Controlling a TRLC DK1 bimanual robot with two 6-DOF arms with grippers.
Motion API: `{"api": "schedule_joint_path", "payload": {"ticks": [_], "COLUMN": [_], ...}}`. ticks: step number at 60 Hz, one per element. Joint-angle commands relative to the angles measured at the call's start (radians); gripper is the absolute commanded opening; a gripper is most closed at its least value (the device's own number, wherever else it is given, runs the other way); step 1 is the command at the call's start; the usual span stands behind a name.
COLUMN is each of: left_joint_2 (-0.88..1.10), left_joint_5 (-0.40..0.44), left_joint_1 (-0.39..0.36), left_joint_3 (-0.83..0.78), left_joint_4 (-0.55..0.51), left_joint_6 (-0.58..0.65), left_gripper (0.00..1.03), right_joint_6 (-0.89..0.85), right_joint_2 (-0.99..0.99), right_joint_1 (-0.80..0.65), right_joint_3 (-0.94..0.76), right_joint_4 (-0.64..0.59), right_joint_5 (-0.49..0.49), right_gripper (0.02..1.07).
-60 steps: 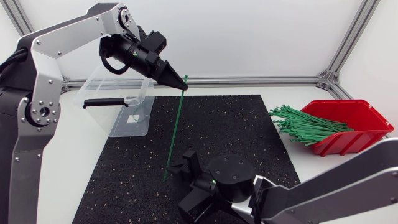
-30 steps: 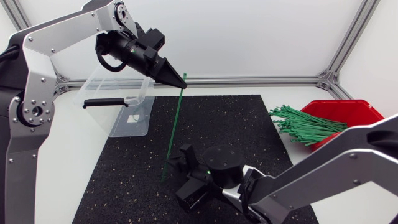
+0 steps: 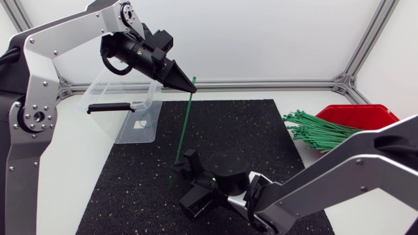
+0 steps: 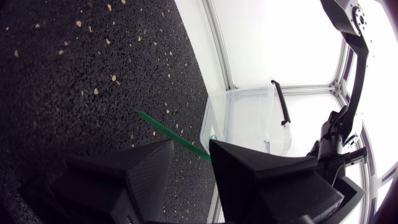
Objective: Take a green cable tie from the red box, thread the tail through the head to close it, then place it in the transparent bin on the left.
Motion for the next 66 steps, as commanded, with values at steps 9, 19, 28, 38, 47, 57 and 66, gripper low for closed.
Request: {"api": "schedule_joint_path", "payload": {"ticks": [9, 19, 28, 38, 47, 57, 66], "left_joint_2": [0.002, 0.003, 0.006, 0.008, 0.009, 0.009, 0.017], "left_joint_5": [0.003, 0.003, 0.003, 0.003, 0.003, 0.003, 0.003], "left_joint_1": [-0.004, -0.005, -0.008, -0.007, -0.007, -0.008, -0.005], "left_joint_3": [-0.004, -0.012, -0.004, -0.007, -0.006, -0.009, -0.003], "left_joint_4": [-0.014, -0.014, -0.013, -0.013, -0.011, -0.011, -0.008], "left_joint_6": [-0.003, 0.001, 0.000, 0.000, -0.002, -0.002, -0.003], "left_gripper": [0.03, 0.03, 0.03, 0.03, 0.03, 0.03, 0.03], "right_joint_6": [-0.031, -0.057, -0.093, -0.094, -0.094, -0.096, -0.102], "right_joint_2": [0.035, 0.046, 0.046, 0.042, 0.033, 0.023, 0.007], "right_joint_1": [0.006, -0.013, -0.008, -0.002, 0.001, 0.003, 0.004], "right_joint_3": [0.033, 0.042, 0.047, 0.048, 0.050, 0.053, 0.054], "right_joint_4": [0.017, 0.017, 0.017, 0.017, 0.017, 0.017, 0.017], "right_joint_5": [0.002, 0.000, 0.000, 0.000, 0.000, 0.000, 0.002], "right_gripper": [0.48, 0.48, 0.45, 0.39, 0.31, 0.29, 0.29]}}
